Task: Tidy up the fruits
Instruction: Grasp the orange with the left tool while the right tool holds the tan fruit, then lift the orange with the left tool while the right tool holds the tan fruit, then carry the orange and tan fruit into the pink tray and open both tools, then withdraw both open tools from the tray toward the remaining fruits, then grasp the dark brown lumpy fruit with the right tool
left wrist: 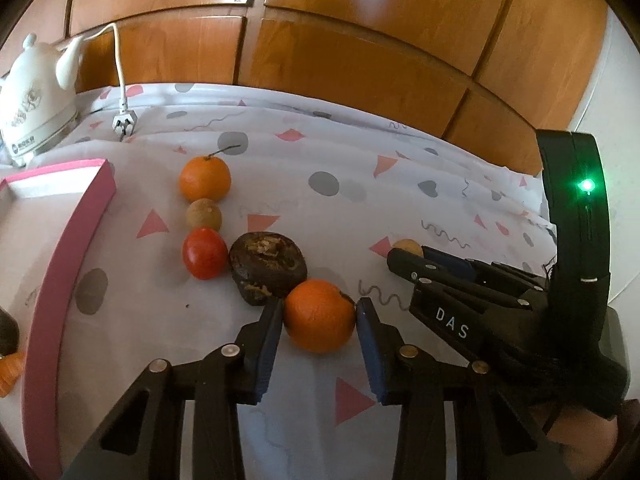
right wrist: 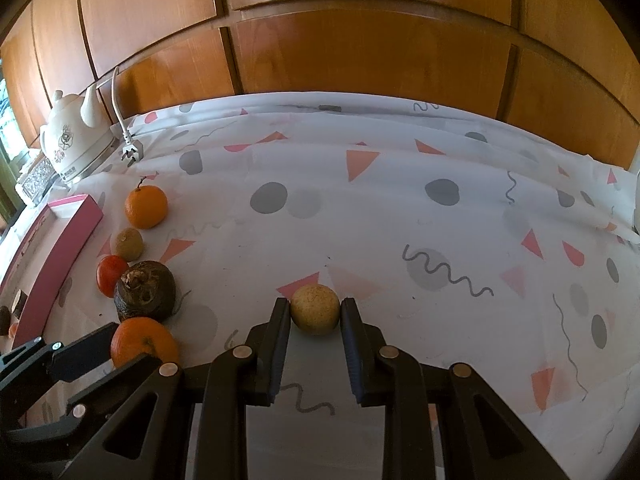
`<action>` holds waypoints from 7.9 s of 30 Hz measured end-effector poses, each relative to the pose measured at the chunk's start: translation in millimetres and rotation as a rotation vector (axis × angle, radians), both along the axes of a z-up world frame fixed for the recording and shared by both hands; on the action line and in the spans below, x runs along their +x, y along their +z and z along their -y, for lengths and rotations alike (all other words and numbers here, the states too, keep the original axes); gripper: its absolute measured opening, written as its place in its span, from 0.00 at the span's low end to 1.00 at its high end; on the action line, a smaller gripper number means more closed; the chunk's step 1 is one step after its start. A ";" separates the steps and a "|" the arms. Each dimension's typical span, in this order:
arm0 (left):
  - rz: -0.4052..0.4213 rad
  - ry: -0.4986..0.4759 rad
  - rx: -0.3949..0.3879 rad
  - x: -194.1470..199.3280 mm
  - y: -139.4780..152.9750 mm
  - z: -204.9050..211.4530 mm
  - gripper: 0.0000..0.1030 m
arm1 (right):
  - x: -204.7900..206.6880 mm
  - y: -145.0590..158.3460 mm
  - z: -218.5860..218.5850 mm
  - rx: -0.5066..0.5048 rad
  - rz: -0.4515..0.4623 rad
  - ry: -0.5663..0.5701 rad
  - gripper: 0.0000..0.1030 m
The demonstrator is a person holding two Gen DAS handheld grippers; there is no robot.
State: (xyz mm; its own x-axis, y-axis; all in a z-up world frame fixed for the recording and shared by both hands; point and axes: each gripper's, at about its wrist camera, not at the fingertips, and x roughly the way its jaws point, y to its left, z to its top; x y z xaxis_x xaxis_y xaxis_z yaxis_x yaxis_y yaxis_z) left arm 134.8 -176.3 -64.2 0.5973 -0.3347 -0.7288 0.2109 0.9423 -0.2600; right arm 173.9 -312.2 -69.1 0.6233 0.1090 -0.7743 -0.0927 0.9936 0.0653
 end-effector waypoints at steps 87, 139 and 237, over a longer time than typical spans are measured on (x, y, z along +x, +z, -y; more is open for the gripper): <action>0.087 0.105 0.067 -65.4 42.2 -96.6 0.37 | -86.3 -2.8 -55.3 -0.023 -0.002 -0.050 0.25; 0.123 0.442 0.111 -86.7 71.4 -249.2 0.49 | -119.8 43.4 -236.1 0.135 0.017 0.406 0.30; 0.001 0.093 0.129 -17.9 41.7 -105.0 0.50 | -8.0 3.2 -109.4 -0.029 0.003 0.162 0.50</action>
State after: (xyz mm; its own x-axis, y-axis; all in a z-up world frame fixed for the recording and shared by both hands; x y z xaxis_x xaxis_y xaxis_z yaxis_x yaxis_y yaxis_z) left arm 116.9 -71.3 -22.5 0.6220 -0.1813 -0.7617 0.1209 0.9834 -0.1353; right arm 166.0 -202.8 -66.0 0.6014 0.1863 -0.7769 -0.2522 0.9670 0.0366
